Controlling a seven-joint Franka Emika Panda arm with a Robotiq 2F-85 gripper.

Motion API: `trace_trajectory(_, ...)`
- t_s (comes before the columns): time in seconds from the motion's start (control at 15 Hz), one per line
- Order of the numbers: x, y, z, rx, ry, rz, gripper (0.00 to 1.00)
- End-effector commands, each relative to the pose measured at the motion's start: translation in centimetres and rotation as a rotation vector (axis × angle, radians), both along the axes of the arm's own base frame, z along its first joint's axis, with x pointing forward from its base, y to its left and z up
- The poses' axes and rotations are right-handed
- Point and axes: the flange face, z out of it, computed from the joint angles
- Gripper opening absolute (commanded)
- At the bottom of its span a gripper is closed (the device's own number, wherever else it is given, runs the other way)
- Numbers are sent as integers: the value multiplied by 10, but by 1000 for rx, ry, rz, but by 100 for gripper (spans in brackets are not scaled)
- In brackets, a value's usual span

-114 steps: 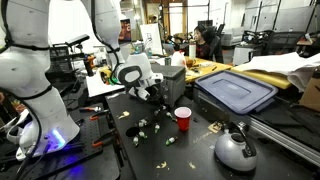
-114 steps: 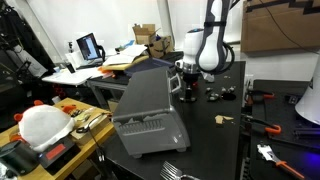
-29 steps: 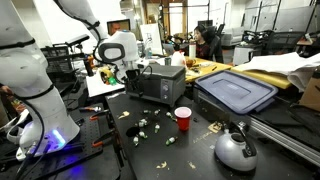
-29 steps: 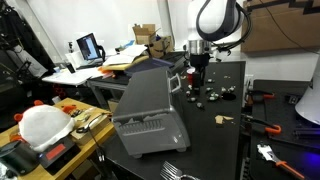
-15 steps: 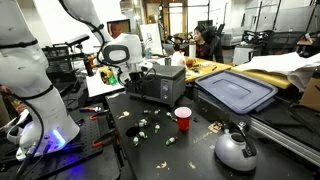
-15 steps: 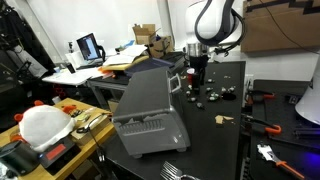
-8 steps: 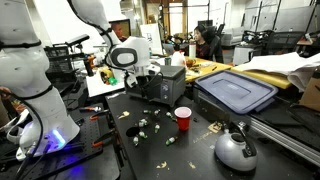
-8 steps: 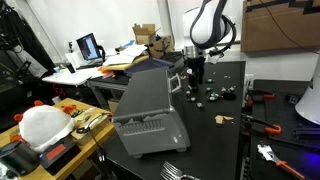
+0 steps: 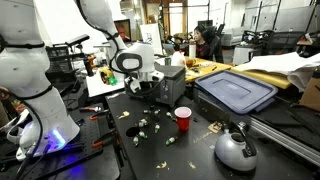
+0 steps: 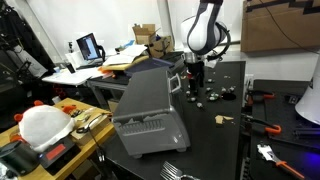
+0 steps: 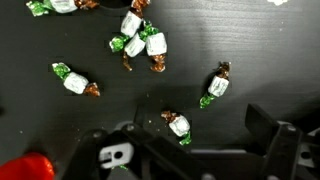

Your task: Put one sweet in the cup

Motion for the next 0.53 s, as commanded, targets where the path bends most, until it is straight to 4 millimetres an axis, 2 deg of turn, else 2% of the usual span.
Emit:
trace_trajectory(0.0,1,1,-7,6,45,-28,100)
trace_trajectory(0.47,-7,17,-25,36,67,-139,100)
